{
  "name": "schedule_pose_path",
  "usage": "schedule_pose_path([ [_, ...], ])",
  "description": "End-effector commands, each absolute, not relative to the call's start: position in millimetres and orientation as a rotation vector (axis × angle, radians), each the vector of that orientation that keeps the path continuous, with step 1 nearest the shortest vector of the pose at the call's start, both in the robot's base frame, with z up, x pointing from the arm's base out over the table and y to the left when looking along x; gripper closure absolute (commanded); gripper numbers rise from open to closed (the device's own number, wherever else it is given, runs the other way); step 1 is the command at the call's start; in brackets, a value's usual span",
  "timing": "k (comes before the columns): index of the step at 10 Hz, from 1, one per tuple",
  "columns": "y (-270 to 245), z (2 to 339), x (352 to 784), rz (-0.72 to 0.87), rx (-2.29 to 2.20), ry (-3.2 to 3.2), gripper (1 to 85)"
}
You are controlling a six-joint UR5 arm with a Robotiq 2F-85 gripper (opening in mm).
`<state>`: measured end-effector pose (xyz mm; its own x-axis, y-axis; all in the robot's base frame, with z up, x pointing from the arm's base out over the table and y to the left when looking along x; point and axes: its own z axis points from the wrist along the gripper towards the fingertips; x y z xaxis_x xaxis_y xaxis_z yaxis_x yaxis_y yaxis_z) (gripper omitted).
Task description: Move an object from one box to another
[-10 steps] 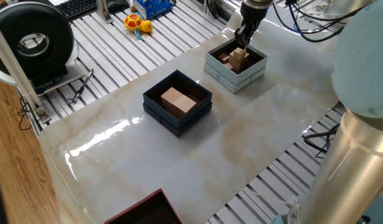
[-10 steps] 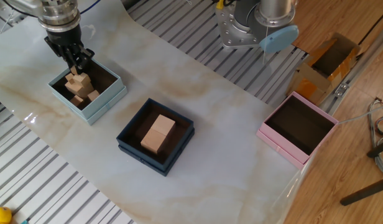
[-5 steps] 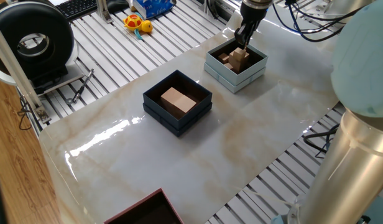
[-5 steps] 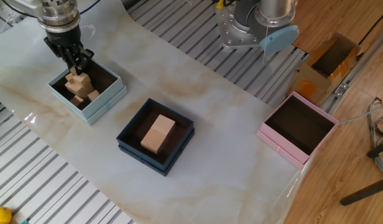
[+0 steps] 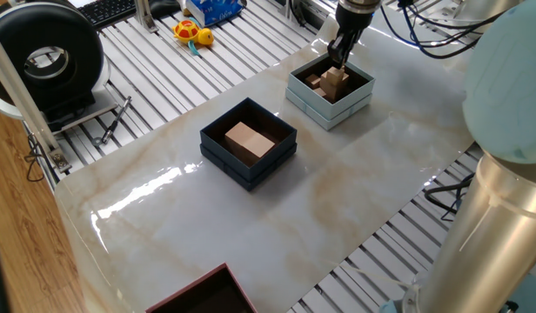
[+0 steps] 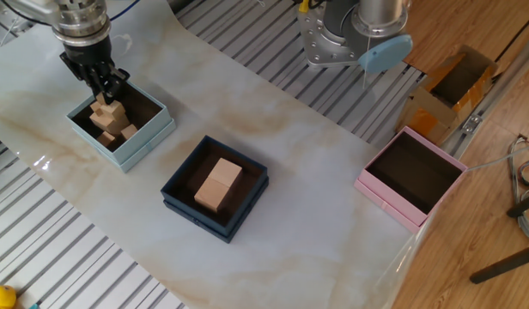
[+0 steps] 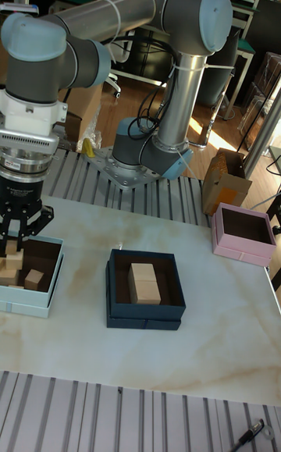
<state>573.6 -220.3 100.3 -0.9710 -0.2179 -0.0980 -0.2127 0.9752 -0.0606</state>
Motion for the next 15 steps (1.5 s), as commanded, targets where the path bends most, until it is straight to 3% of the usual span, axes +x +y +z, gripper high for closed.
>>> schedule_pose_path([
  [1, -218.5, 100.6, 576.1, -0.06, -0.329, 3.008, 65.0],
  [12, -216.6, 101.8, 576.8, -0.046, -0.355, 2.998, 46.3],
  [15, -217.8, 102.2, 578.4, -0.051, -0.371, 2.989, 44.7],
])
